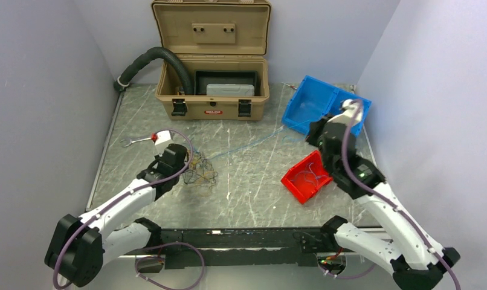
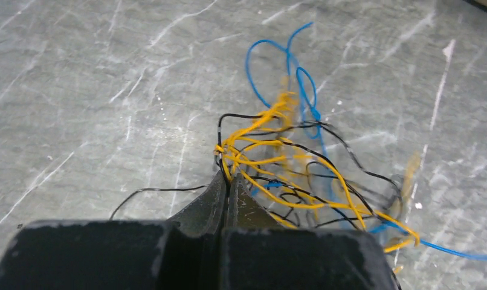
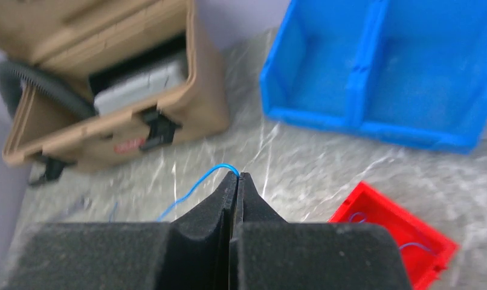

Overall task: Untangle the cables
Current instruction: Untie the cable.

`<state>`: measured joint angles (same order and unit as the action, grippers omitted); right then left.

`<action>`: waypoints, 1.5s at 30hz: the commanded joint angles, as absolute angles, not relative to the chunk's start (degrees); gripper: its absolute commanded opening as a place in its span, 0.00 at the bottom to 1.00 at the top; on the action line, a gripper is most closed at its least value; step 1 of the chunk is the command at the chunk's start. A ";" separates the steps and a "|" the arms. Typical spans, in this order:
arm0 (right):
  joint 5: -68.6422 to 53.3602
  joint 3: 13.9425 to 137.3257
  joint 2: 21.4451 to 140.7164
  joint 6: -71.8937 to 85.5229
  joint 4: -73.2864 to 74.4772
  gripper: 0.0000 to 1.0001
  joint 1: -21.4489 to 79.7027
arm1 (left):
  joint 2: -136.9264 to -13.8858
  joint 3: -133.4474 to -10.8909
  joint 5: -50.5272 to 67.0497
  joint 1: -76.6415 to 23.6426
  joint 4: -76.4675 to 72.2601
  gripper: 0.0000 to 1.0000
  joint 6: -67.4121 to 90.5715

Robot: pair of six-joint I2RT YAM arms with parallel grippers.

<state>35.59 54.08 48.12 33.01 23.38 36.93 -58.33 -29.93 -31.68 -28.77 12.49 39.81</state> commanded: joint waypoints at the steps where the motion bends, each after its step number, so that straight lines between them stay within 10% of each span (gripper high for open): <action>1: 41.88 67.61 48.70 32.33 40.85 0.00 31.30 | -60.42 -33.32 -34.46 -26.96 16.77 0.03 42.43; 22: 53.71 100.71 52.53 20.75 53.10 0.00 29.44 | -61.90 -36.01 -43.13 -20.69 33.30 0.00 59.01; 45: 35.49 108.17 59.14 19.67 56.65 0.00 29.33 | -56.83 -24.66 2.67 -20.83 -8.87 0.00 27.36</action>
<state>38.72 107.24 59.59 20.64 57.06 29.45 -56.45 -24.49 -3.22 -20.82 -3.27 29.63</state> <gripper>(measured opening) 0.009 0.012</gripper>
